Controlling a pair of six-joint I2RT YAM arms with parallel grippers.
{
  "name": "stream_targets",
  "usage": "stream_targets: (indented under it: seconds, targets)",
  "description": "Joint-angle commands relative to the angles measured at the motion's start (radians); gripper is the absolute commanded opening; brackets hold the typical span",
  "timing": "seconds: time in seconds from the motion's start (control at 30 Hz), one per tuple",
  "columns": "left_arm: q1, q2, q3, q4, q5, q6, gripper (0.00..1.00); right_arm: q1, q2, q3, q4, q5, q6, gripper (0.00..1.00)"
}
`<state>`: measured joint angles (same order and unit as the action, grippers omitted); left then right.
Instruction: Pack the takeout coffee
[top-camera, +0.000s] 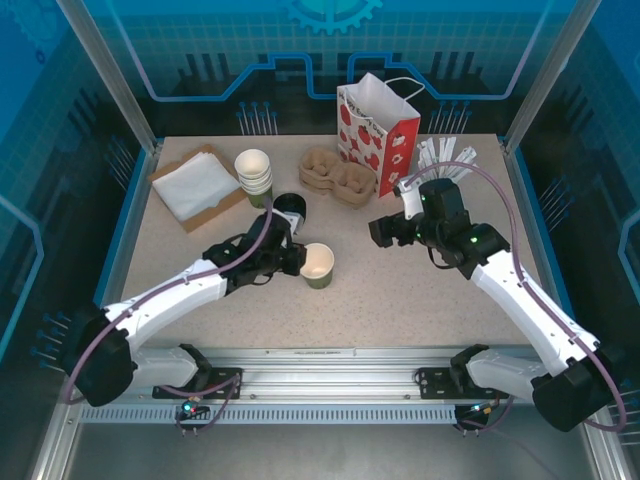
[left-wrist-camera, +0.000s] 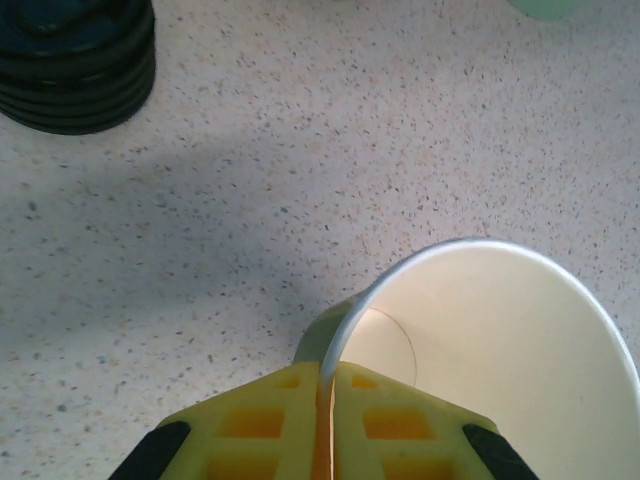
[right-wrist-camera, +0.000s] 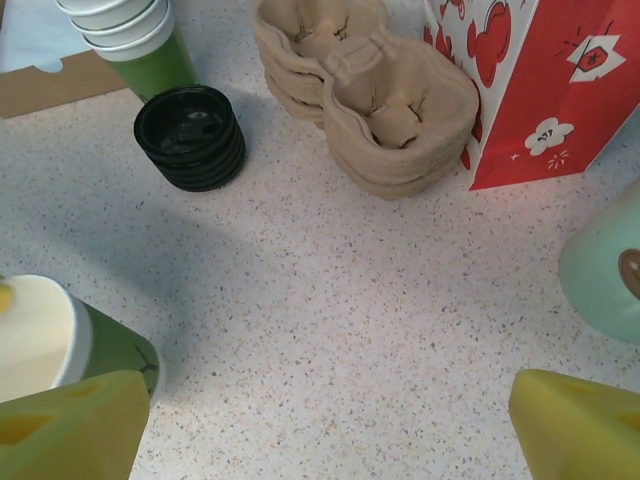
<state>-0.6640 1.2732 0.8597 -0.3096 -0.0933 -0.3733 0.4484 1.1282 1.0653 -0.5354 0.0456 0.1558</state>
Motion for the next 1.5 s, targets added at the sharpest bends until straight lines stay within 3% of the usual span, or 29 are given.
stream_targets:
  seconds: [0.0, 0.3, 0.5, 0.6, 0.73, 0.83, 0.97, 1.23, 1.47]
  targets:
    - [-0.032, 0.045, -0.031, 0.107, -0.069, -0.049, 0.11, -0.009, -0.003, -0.008, -0.008, -0.019, -0.007, 0.94]
    - [-0.089, 0.127, -0.007, 0.103, -0.126, -0.028, 0.18, -0.007, 0.005, -0.018, 0.0, -0.034, -0.003, 0.94]
    - [-0.077, 0.068, 0.025, 0.066, -0.136, 0.0, 0.42, 0.003, 0.002, -0.012, 0.001, -0.038, -0.001, 0.94]
    - [-0.012, -0.003, 0.035, 0.06, -0.116, 0.01, 0.47, 0.046, -0.002, -0.006, 0.024, -0.03, -0.009, 0.94]
    - [0.137, -0.028, 0.047, 0.054, -0.062, 0.008, 0.54, 0.118, 0.009, -0.003, 0.076, -0.015, -0.012, 0.94]
    - [0.23, 0.036, 0.092, 0.026, -0.074, 0.026, 0.55, 0.144, 0.034, 0.01, 0.097, -0.013, -0.007, 0.94]
    - [0.289, 0.173, 0.173, 0.018, -0.11, 0.06, 0.55, 0.164, 0.072, 0.03, 0.105, -0.015, -0.008, 0.94]
    - [0.311, 0.412, 0.341, 0.001, -0.172, 0.096, 0.49, 0.181, 0.107, 0.033, 0.115, -0.017, -0.01, 0.94]
    - [0.328, 0.524, 0.417, -0.011, -0.196, 0.106, 0.43, 0.184, 0.114, 0.03, 0.114, -0.016, -0.015, 0.93]
